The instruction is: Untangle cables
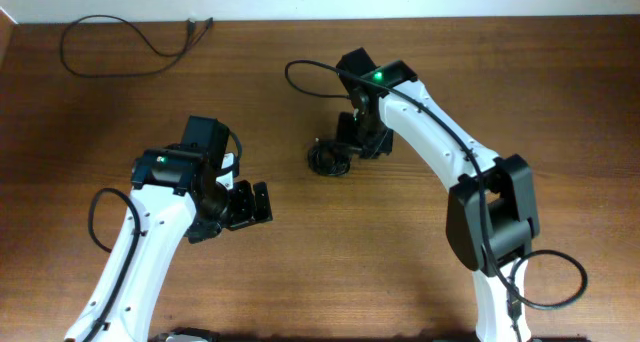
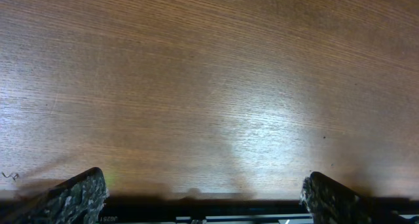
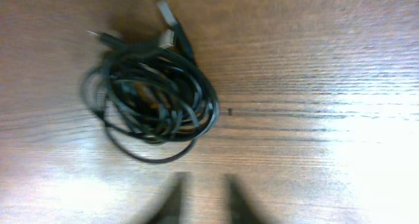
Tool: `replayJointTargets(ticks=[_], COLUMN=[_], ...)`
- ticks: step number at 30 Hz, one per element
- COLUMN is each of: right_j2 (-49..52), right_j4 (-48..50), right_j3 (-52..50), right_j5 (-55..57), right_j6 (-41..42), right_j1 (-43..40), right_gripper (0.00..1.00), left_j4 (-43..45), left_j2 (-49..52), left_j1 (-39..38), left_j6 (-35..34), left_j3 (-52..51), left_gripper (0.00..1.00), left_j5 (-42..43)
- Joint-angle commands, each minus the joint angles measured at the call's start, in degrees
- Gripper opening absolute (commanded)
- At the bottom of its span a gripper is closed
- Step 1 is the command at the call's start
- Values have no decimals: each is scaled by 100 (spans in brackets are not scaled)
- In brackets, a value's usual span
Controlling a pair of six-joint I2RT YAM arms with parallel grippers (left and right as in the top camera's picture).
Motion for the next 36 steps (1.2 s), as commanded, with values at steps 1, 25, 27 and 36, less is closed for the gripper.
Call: replayJointTargets(ticks=[1, 25, 27, 36], right_j2=[-59, 221, 221, -188], right_j4=[164, 1803, 1856, -293], right_j3=[-179, -1257, -1257, 424], right_j5=[42, 529, 533, 953], right_j6=[-50, 1493, 1488, 407], right_j1=[90, 402, 402, 133], right_gripper=[63, 41, 25, 4], left_j4=[13, 76, 76, 76], left_j2=[20, 20, 20, 20], left_j1=[-17, -17, -20, -17], left_j6=[-35, -35, -35, -35], left_j3=[-11, -11, -11, -11], left_gripper=[99, 99, 99, 99], left_j5=[-57, -57, -57, -55])
